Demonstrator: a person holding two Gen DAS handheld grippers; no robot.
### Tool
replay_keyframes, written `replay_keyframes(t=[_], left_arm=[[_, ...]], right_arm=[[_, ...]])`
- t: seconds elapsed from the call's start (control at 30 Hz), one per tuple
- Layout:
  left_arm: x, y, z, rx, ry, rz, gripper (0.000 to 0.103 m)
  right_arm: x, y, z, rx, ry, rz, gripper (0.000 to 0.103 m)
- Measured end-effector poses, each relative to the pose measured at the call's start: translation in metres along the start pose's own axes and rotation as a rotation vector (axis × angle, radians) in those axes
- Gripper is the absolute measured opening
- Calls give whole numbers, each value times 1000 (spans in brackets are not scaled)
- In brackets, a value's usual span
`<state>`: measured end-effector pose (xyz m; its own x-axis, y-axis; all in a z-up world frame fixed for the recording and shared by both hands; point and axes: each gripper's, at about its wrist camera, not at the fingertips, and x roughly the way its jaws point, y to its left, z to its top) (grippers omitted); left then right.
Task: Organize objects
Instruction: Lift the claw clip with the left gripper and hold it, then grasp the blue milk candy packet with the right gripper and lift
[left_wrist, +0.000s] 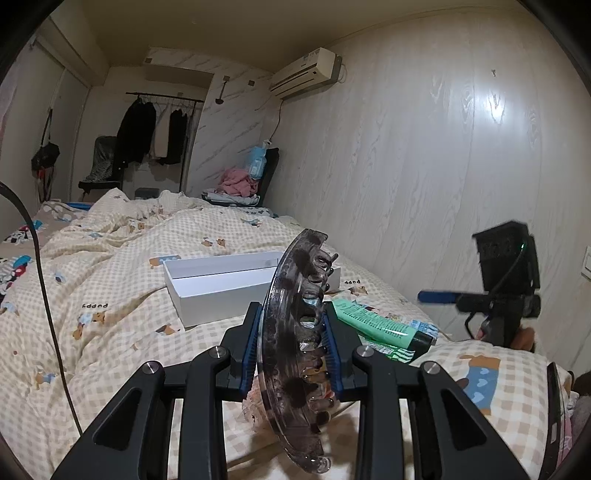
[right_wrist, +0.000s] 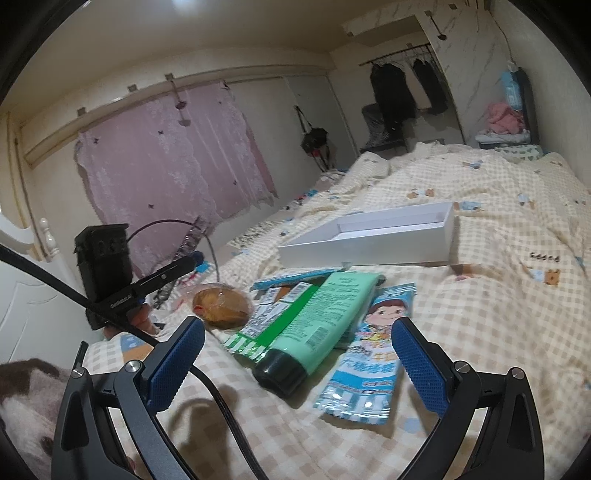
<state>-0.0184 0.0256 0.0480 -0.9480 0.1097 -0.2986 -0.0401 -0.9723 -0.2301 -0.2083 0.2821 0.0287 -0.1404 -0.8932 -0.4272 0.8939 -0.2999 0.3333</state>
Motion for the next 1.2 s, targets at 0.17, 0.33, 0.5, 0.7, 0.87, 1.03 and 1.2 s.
replay_keyframes(t=[0.17,0.33,0.5,0.7,0.87,1.03,1.2], left_arm=[[2,1,-1,3,8,-4,34],[4,1,-1,9,17,-7,34],[5,1,-2,10,21,-10,34],[5,1,-3,10,25,-15,34],[6,1,-3,10,25,-15,34],[7,1,-4,12,28,-17,34],[7,1,-4,11,28,-17,34]], right_arm=[[-5,-5,19,7,82,-141,102],[-1,-21,23,57,155,-140,96],[15,-36,20,121,275,-144,69],[41,-39,21,104,381,-220,51],[61,-39,20,45,438,-275,51],[76,-34,20,20,486,-274,51],[83,-33,20,-1,515,-294,37]])
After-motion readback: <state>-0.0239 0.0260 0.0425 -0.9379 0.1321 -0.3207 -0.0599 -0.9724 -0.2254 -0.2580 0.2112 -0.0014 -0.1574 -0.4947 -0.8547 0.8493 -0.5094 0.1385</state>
